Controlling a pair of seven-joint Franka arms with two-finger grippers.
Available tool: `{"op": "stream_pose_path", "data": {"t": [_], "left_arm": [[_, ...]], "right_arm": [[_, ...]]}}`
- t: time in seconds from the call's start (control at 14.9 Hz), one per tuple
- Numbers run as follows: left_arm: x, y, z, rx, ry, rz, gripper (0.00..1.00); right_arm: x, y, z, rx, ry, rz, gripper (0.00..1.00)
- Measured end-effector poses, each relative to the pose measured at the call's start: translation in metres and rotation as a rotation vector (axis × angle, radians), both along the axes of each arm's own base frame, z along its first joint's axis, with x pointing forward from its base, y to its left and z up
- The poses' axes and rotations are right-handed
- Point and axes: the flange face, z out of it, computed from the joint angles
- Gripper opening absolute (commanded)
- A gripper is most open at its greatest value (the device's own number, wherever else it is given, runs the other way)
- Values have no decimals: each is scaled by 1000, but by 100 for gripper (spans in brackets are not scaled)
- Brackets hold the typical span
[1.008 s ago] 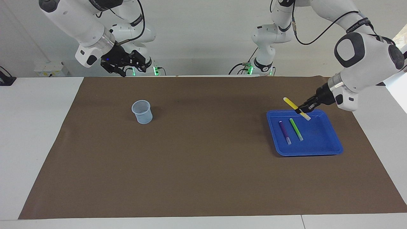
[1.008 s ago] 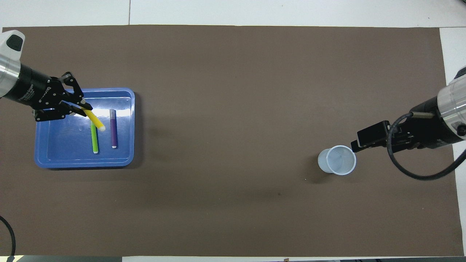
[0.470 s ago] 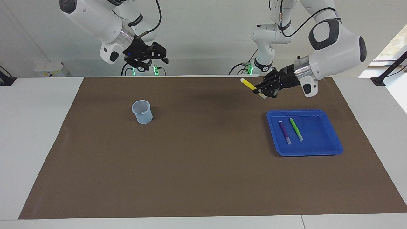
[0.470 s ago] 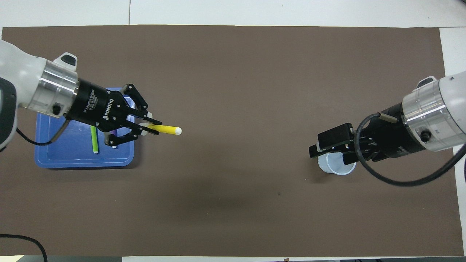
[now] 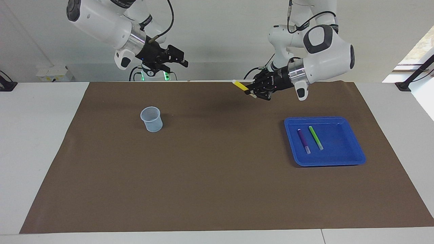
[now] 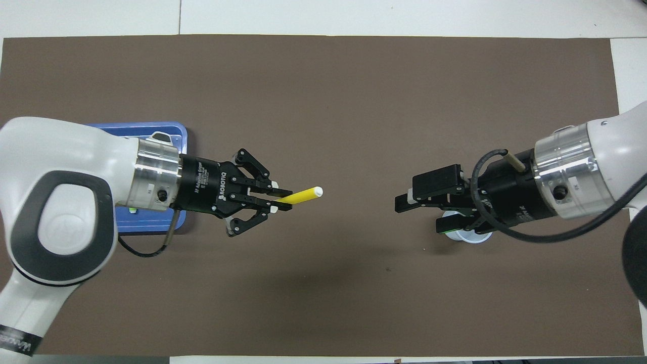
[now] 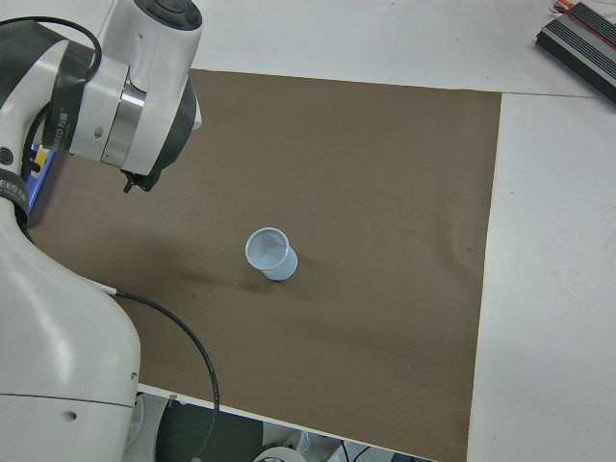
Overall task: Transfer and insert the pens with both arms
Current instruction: 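Grasp the yellow pen with the right gripper while the left gripper releases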
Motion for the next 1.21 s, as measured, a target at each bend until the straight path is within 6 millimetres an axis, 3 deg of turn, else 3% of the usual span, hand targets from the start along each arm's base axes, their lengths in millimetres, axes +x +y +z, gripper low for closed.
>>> {"op": "stream_pose_path", "data": {"t": [0.13,0.27,0.4,0.54,0.6,1.01,1.21], "left_arm": [[-21,-29,-2,-2,2,57,0],[-36,-41,-8,-22,10,98,0],[-40,-40,-11,-37,22,121,0],[-40,-36,-10,-46,28,133,0],[-40,-34,-9,-51,32,140,0],[-41,-27,-6,-72,40,163,0],[-41,-27,-7,-74,43,165,0]], "right_arm": [[-7,22,-2,-2,8,-32,100],[-13,43,0,-3,-7,-41,100],[-16,54,1,-3,-25,-39,97],[-14,52,0,-28,-54,-45,94],[-11,51,0,-34,-83,-54,86],[-15,85,-2,-25,-168,-83,68],[-15,86,-3,-26,-170,-87,59]]}}
